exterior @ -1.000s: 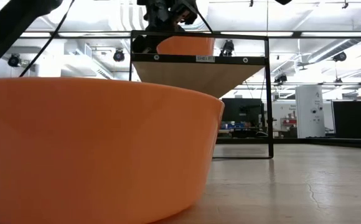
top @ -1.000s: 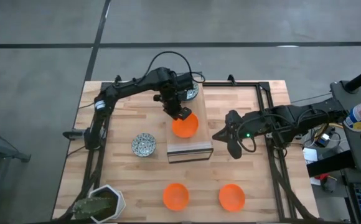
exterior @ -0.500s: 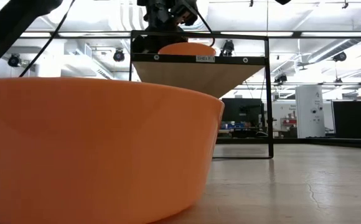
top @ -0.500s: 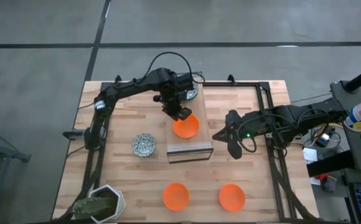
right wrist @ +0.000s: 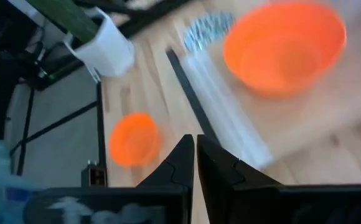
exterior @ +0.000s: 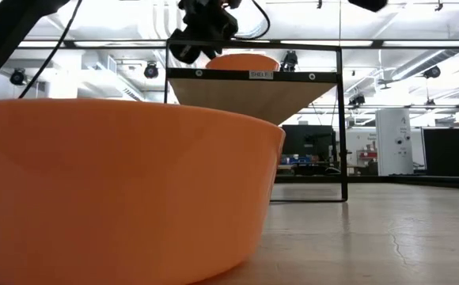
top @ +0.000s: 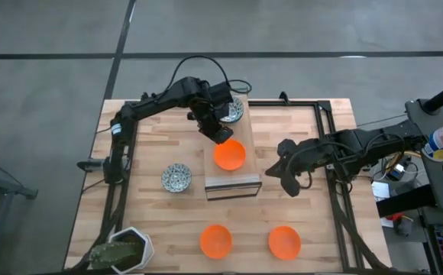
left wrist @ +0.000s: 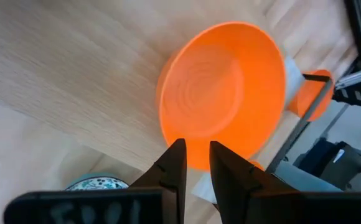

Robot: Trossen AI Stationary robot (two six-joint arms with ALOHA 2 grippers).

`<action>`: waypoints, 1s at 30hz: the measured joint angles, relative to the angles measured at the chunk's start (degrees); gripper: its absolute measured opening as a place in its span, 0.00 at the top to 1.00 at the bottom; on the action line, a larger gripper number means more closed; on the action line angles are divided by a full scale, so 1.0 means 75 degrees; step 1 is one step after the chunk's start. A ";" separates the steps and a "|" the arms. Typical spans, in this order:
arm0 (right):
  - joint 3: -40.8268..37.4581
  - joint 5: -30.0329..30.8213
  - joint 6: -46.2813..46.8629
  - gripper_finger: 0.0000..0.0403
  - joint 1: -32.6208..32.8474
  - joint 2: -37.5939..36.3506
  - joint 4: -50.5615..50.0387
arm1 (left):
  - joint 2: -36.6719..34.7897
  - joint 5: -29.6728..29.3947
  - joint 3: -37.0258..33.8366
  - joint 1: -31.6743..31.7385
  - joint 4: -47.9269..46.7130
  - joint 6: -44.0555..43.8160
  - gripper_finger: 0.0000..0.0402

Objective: Pick & Place Mini bowls
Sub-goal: Stack the right orange bowl on top of the orange bowl on the shelf

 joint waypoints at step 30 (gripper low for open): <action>-0.1028 -0.1121 0.2522 0.69 0.2617 0.1328 -0.1331 | -0.2342 -0.0105 -0.0029 -0.0280 0.1272 0.0784 0.84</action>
